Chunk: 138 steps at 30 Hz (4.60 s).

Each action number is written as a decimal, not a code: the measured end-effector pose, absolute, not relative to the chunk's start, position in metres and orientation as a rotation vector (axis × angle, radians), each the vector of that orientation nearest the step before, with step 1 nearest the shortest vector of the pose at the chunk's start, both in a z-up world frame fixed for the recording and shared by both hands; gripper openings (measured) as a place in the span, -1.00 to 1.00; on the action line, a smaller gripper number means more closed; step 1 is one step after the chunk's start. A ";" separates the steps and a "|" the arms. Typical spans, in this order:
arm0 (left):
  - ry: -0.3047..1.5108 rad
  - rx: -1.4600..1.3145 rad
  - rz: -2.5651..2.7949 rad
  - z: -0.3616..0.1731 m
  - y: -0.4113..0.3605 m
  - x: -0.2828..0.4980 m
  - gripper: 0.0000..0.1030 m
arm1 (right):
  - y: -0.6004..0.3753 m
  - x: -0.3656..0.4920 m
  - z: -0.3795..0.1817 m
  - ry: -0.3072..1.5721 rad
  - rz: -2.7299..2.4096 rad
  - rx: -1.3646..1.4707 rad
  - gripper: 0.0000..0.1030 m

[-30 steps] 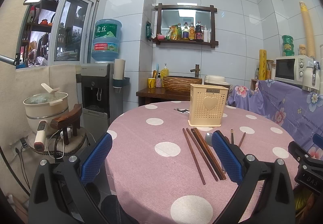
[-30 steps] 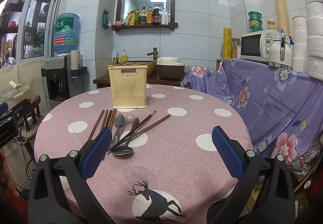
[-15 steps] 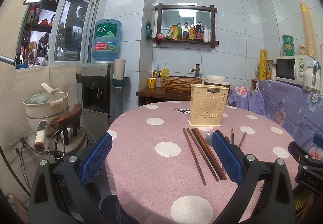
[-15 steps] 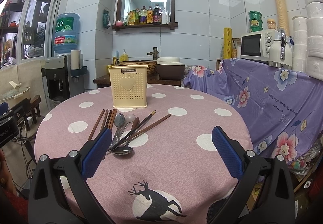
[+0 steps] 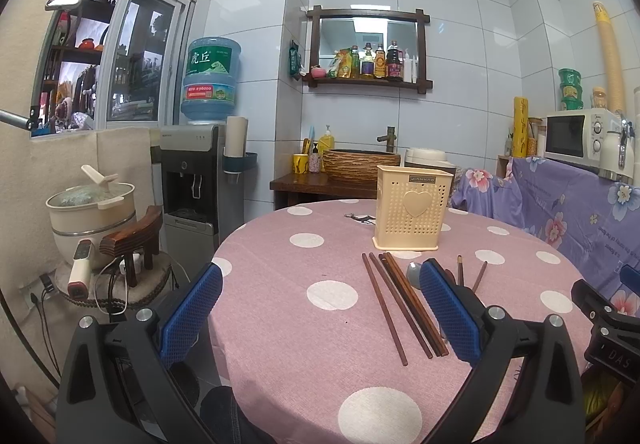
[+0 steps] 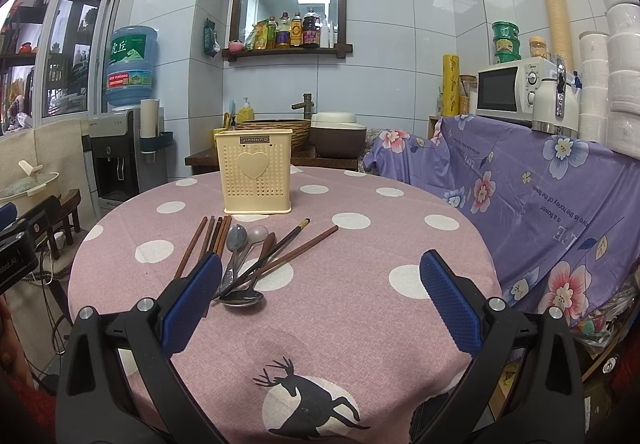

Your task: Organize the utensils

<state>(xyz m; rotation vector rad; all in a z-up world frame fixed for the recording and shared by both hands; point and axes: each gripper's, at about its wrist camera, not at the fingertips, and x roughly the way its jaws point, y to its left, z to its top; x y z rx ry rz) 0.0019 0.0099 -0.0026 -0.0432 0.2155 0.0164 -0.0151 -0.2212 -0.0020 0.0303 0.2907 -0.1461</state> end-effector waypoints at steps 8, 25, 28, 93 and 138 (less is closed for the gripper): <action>0.214 -0.042 0.018 -0.003 0.015 0.001 0.90 | -0.221 -0.015 -0.002 0.289 -0.147 0.029 0.90; 0.217 -0.042 0.018 -0.003 0.009 0.003 0.90 | -0.220 -0.015 -0.002 0.292 -0.145 0.030 0.90; 0.216 -0.041 0.018 -0.003 0.009 0.003 0.90 | -0.220 -0.015 -0.002 0.293 -0.144 0.030 0.90; 0.909 0.014 -0.136 -0.051 -0.023 0.251 -0.05 | -0.236 0.334 -0.068 1.005 -0.176 0.198 -0.78; 0.815 -0.055 -0.157 -0.007 -0.037 0.265 -0.85 | -0.261 0.276 0.006 0.739 0.049 0.298 -0.83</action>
